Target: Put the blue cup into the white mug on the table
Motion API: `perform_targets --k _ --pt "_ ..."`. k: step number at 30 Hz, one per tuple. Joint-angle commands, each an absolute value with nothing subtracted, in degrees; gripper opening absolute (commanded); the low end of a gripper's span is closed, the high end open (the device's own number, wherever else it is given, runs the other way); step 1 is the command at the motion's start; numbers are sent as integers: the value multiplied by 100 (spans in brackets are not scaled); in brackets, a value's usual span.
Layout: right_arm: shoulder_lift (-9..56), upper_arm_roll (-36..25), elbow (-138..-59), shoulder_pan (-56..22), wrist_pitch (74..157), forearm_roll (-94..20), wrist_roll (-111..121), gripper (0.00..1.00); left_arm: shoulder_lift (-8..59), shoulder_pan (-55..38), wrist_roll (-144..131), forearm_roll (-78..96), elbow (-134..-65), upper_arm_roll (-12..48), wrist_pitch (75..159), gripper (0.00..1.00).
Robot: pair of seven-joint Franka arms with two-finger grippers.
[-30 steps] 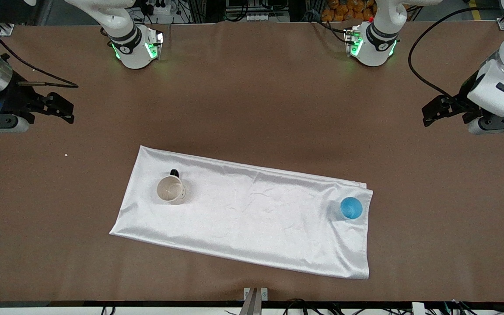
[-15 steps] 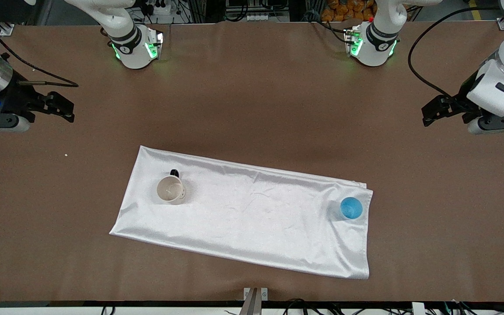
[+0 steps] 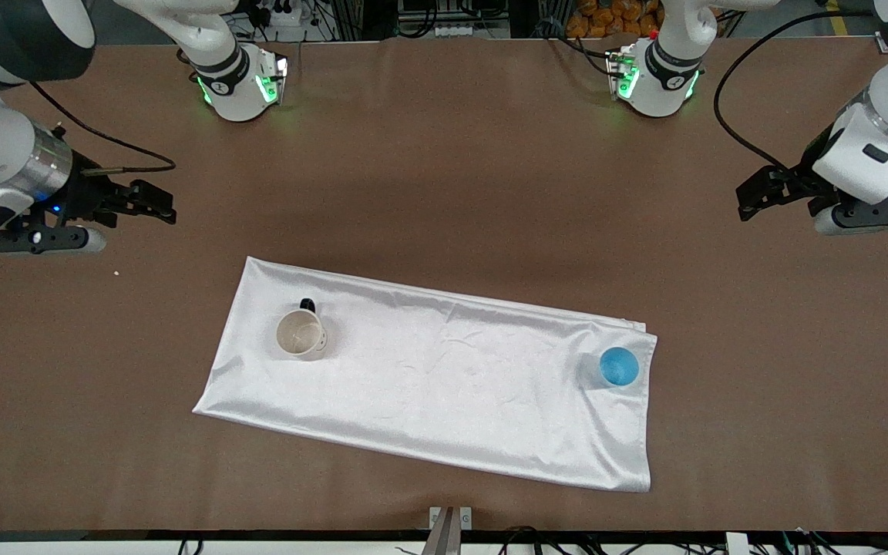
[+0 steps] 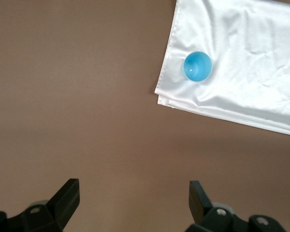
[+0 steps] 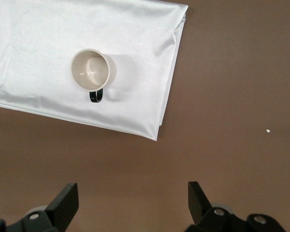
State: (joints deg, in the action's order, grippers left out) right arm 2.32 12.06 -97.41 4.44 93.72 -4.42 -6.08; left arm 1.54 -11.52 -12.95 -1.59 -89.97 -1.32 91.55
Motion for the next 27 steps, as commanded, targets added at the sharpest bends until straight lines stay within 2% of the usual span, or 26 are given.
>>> perform_targets --k 1,11,20,27 --pt "123 1230 -10195 308 9782 -571 -554 100 176 -1169 -1257 -79 -9000 -141 9062 100" --pt "132 1239 -10801 53 10476 -545 -624 100 246 -1222 -1230 -88 -9044 -123 9062 100" --pt "176 1239 -11768 -228 11627 -545 -816 100 659 -1239 -1248 -105 -9018 35 9342 100" --pt "412 1231 -12357 -729 12672 -501 -1643 100 1195 -1301 -1239 -158 -8974 114 9632 100"
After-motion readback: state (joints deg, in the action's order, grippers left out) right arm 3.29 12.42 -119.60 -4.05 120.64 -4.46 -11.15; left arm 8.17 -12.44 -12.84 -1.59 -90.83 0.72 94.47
